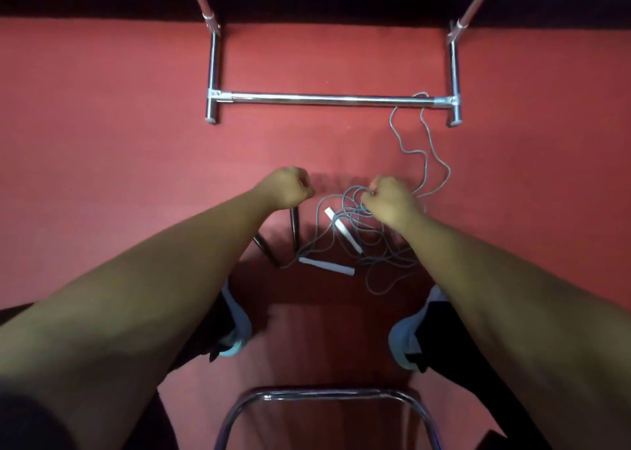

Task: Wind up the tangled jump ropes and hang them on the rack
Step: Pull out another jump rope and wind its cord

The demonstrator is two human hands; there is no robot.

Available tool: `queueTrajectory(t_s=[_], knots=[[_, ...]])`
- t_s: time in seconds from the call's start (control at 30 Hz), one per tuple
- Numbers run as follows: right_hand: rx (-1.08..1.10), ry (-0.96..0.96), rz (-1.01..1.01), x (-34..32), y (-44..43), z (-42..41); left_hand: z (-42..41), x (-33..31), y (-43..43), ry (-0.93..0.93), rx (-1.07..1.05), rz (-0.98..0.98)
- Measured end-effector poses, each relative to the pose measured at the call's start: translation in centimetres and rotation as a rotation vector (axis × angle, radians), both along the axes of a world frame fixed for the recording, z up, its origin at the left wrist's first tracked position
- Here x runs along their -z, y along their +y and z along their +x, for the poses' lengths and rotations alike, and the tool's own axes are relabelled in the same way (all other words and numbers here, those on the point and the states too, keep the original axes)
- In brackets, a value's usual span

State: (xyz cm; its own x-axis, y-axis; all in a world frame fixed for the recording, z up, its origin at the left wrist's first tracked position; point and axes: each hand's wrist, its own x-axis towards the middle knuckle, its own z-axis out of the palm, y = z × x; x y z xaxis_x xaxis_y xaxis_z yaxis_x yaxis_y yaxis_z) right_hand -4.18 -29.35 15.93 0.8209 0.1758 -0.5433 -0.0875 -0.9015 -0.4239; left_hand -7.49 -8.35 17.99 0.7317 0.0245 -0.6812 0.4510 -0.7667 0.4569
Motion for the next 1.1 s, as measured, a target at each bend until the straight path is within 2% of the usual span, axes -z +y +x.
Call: queueTrajectory(t_s=[0.1, 0.2, 0.3, 0.43, 0.53, 0.6, 0.67, 0.77, 0.9, 1.1], knots=[[-0.041, 0.033, -0.011, 2.9, 1.2, -1.0, -0.7, 3.1, 0.0, 0.011, 0.040, 0.026], [-0.180, 0.048, -0.020, 5.2, 3.1, -1.6, -1.6, 5.9, 1.3, 0.038, 0.166, 0.094], [-0.297, 0.057, 0.059, 7.3, 5.6, -2.4, -2.6, 9.0, 3.9, 0.049, 0.250, 0.164], [-0.384, 0.102, 0.124, 10.0, 8.2, -3.9, -3.6, 12.0, 6.1, -0.012, 0.497, 0.276], [-0.398, 0.119, 0.150, 12.2, 9.0, -5.3, -3.5, 13.8, 6.3, -0.133, 0.733, 0.328], [-0.379, 0.119, 0.171, 13.1, 8.9, -5.8, -3.2, 14.9, 5.7, -0.155, 0.784, 0.309], [-0.371, 0.043, 0.139, 13.6, 8.5, -5.9, -3.0, 16.1, 5.2, -0.152, 0.830, 0.365], [-0.289, 0.074, 0.191, 14.2, 7.8, -5.6, -2.6, 16.7, 4.9, -0.140, 0.892, 0.411], [-0.145, 0.172, 0.224, 12.8, 8.6, -4.5, -0.1, 13.0, 5.9, -0.076, 0.815, 0.369], [0.039, 0.071, 0.262, 6.9, 8.6, 0.1, 4.3, 3.4, 9.1, -0.150, 0.501, 0.163]])
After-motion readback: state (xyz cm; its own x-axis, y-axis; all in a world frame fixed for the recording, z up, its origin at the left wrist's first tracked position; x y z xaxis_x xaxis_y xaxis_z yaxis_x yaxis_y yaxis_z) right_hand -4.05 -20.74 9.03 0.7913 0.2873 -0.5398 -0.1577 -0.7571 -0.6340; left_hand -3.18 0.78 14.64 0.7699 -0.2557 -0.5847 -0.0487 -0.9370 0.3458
